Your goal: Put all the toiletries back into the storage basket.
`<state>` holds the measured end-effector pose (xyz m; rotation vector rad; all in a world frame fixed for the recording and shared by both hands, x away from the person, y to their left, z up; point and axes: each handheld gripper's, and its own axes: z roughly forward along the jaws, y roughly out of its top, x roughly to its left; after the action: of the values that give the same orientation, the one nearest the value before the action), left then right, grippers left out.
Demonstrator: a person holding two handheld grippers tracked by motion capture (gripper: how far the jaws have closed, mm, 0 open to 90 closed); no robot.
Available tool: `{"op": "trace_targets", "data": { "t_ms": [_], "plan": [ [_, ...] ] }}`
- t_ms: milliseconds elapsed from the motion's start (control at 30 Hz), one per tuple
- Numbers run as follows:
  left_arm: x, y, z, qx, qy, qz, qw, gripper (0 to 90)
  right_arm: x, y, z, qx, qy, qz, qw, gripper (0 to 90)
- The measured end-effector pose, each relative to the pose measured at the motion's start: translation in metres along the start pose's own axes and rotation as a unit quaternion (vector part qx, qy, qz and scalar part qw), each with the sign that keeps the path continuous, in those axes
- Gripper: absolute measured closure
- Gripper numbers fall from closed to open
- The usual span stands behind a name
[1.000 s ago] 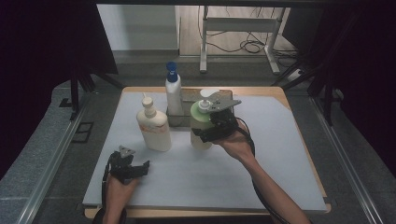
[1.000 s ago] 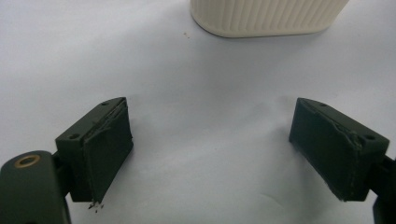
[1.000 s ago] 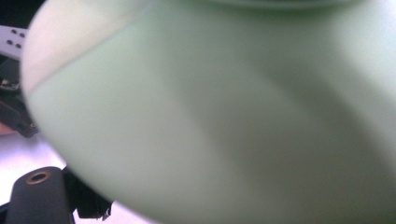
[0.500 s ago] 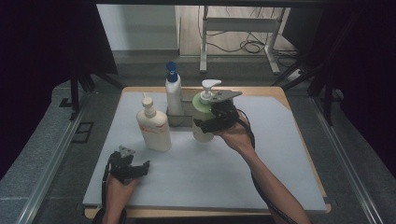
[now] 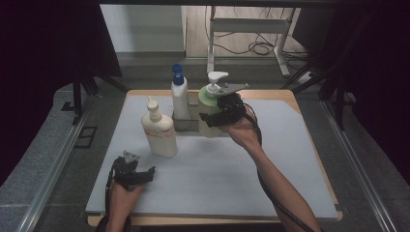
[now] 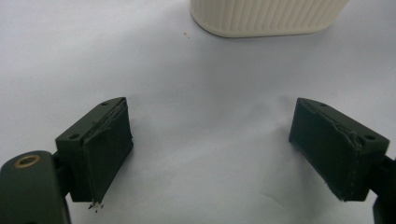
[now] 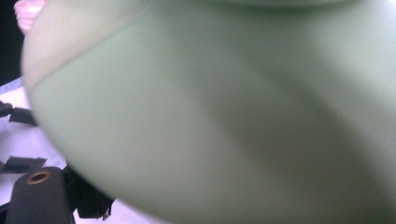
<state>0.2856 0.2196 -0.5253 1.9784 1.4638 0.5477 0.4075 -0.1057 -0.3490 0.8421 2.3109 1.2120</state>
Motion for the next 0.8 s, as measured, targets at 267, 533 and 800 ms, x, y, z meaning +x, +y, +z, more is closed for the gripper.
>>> {"op": "trace_targets", "data": {
  "t_ms": [267, 533, 800],
  "plan": [
    [0.0, 0.0, 0.0, 0.0, 0.0, 0.001, 1.0, 12.5, -0.011, 0.014, 0.005, -0.006, -0.017, 0.01, 0.9998, 12.5],
    [0.0, 0.0, 0.0, 0.0, 0.0, 0.0, 1.0, 12.5, -0.022, 0.023, 0.011, -0.005, -0.036, 0.015, 0.9992, 12.6],
    [0.0, 0.0, 0.0, 0.0, 0.0, 0.0, 1.0, 12.5, -0.032, 0.029, 0.023, -0.006, -0.056, 0.022, 0.9982, 12.5]
  ]
}}
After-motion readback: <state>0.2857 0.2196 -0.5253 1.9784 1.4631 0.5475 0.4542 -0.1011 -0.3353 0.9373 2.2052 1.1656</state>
